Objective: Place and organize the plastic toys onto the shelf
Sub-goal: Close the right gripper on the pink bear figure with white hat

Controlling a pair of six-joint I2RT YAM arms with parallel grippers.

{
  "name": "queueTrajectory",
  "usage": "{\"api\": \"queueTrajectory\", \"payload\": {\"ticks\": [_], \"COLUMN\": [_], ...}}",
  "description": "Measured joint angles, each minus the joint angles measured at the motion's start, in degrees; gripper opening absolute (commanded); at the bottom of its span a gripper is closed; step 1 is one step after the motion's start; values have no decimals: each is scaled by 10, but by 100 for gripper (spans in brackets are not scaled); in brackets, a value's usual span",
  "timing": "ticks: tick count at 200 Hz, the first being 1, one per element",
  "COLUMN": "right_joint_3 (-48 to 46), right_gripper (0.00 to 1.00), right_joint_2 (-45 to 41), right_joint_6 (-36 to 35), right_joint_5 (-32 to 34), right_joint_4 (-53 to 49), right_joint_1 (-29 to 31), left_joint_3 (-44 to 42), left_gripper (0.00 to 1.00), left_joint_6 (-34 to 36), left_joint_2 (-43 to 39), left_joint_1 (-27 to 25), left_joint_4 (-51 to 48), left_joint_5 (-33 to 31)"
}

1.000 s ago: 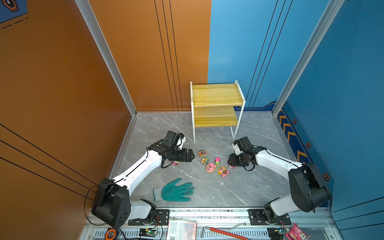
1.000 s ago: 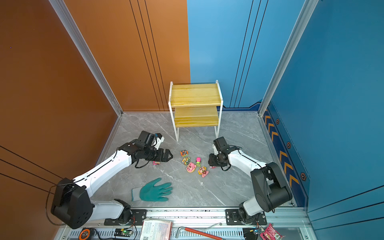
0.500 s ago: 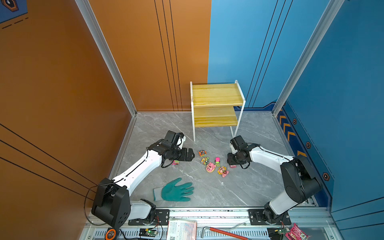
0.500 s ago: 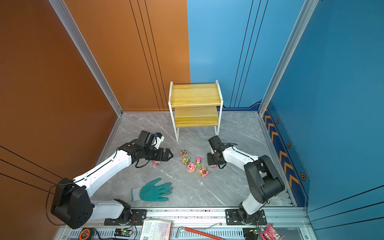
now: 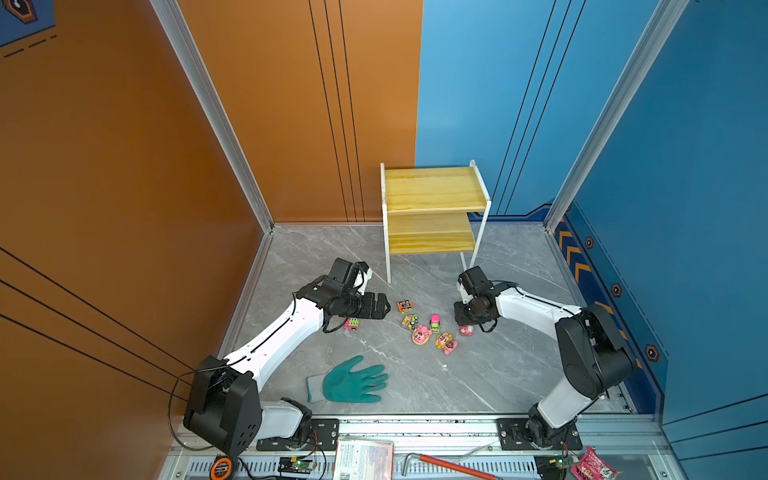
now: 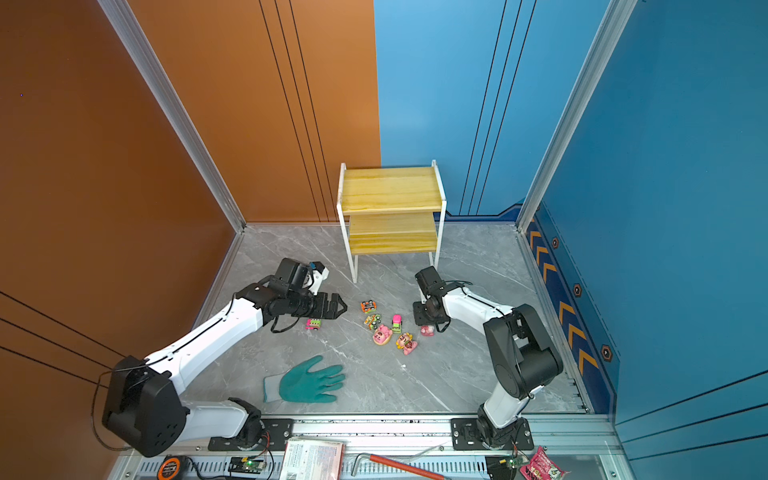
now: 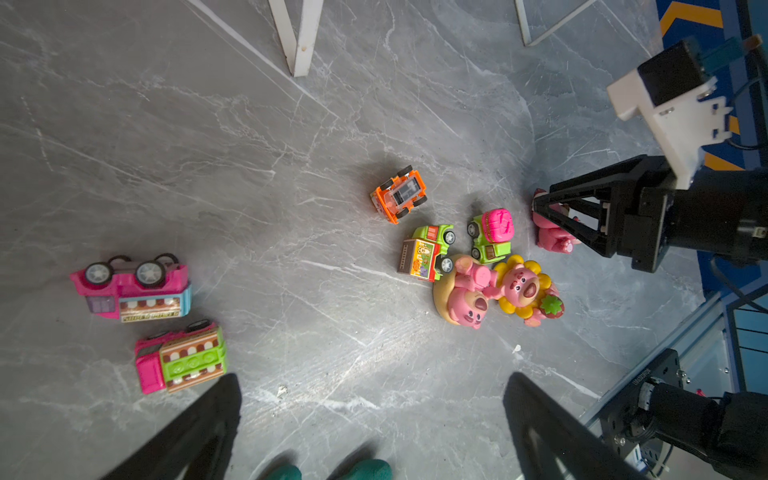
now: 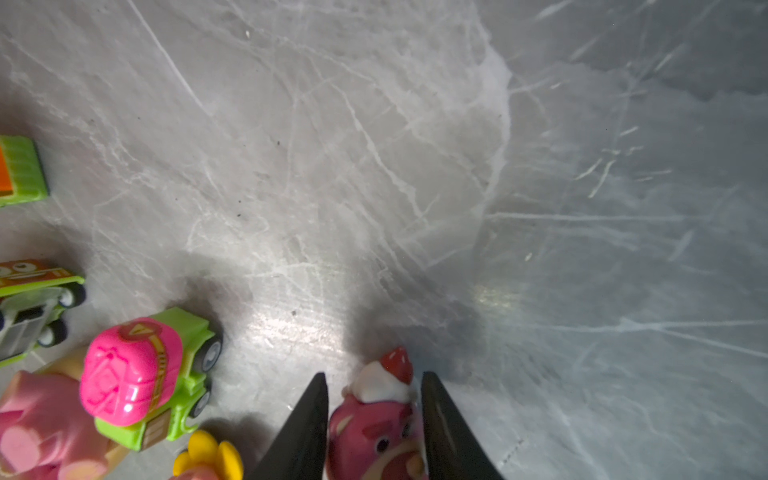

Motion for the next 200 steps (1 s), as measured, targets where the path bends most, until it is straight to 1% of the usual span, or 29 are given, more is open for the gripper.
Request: {"api": "queueTrajectory", "payload": {"ticks": [47, 70, 104, 148, 200], "right_joint_3": [-21, -48, -90, -131, -146], "right_gripper": [52, 55, 56, 57, 55], "right_joint_2": [-13, -32, -53, -66, -69], "right_joint_6": [-1, 1, 11, 31, 33], "right_joint_5": [-1, -20, -71, -151, -183], "right_joint_4": [-1, 8, 53, 144, 175], "right_joint_1": [-2, -13, -33, -61, -64], "left_joint_3": [0, 0, 0, 21, 21], "left_gripper": [100, 100, 100, 100, 100], "left_joint_6": [0, 0, -6, -15, -26], "left_joint_2": [0, 0, 0, -6, -11], "left_joint_1": [0, 0, 0, 0, -2], "left_joint_4": [0, 0, 0, 5, 8], "left_joint_5": [1, 5, 11, 14, 15]}}
